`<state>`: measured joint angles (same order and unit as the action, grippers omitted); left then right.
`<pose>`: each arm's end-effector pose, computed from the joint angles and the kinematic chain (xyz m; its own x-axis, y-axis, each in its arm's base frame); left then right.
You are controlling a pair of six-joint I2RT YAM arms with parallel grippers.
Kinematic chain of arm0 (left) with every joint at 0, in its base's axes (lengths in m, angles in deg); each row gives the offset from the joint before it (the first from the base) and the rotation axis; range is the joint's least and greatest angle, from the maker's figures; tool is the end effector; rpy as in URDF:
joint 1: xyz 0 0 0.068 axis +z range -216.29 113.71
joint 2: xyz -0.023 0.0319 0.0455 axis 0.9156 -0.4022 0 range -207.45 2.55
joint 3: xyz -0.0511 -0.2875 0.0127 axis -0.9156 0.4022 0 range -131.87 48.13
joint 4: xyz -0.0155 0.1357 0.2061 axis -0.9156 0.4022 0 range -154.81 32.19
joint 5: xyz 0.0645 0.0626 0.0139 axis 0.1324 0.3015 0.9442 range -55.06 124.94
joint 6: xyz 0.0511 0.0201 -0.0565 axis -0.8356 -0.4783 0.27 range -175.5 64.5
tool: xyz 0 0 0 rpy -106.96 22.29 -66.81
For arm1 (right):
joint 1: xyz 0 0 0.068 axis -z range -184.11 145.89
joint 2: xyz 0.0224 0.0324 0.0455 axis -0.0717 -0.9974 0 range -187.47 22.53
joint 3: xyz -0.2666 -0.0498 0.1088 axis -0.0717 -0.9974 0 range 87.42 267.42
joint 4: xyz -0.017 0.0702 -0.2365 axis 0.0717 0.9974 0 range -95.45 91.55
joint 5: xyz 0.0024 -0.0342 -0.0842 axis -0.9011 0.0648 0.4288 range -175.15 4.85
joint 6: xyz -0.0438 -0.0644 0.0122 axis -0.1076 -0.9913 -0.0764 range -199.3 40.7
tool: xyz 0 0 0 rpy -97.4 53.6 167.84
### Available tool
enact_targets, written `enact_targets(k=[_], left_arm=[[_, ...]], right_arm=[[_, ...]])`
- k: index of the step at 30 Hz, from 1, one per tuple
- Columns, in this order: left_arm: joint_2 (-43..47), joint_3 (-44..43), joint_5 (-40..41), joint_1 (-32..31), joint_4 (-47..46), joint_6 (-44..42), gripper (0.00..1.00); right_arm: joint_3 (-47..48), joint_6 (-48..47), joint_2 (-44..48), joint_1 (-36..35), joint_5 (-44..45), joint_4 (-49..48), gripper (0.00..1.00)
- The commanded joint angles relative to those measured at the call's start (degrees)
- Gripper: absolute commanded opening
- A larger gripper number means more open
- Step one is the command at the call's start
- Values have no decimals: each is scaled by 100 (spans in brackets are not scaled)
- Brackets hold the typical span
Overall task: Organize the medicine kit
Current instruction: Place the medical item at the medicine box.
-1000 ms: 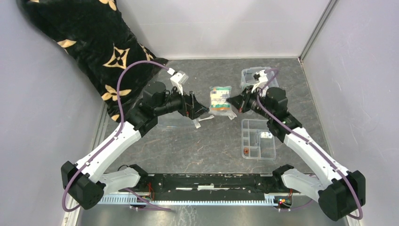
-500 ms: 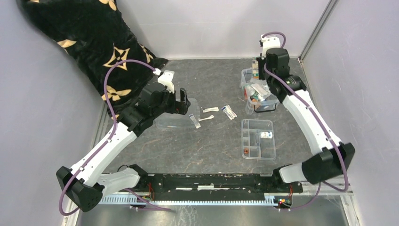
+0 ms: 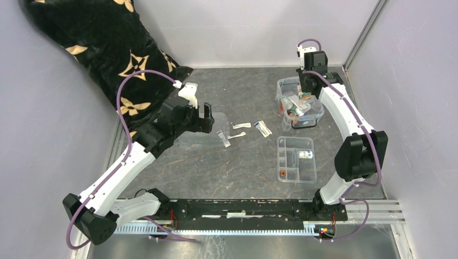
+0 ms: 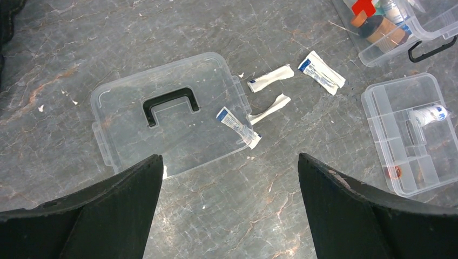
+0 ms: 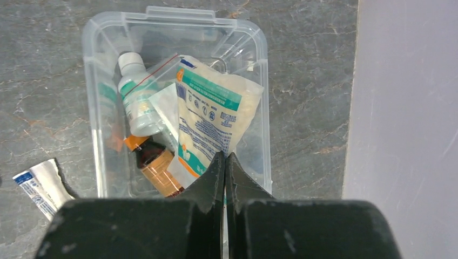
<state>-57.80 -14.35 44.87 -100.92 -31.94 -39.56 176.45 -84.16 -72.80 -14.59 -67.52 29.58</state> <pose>0.1940 -0.1199 0.3570 -0.5247 0.0335 -0.8507 0.3055 0.9401 -0.1514 0.3826 0.0499 0.3393 -0.6512 -0.2026 -0.7314 -0.0049 0.9648 -0.2628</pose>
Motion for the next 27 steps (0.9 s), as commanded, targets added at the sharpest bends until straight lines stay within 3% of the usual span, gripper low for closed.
enact_targets(k=[1, 9, 24, 26, 27], left_arm=[[109, 7, -41, -17, -57, -136, 100], [77, 15, -120, -17, -41, -112, 100], [-28, 69, -305, -19, -78, -56, 100], [-52, 82, -339, -17, -106, -43, 100], [-59, 86, -370, -17, -110, -39, 100]], right_arm=[[308, -72, -222, 309, -381, 196, 0], [84, 225, -471, 764, -1382, 33, 0], [-491, 425, -187, 969, -1610, 377, 4], [-517, 425, -98, 970, -1467, 441, 7], [-519, 435, -51, 970, -1402, 460, 15]])
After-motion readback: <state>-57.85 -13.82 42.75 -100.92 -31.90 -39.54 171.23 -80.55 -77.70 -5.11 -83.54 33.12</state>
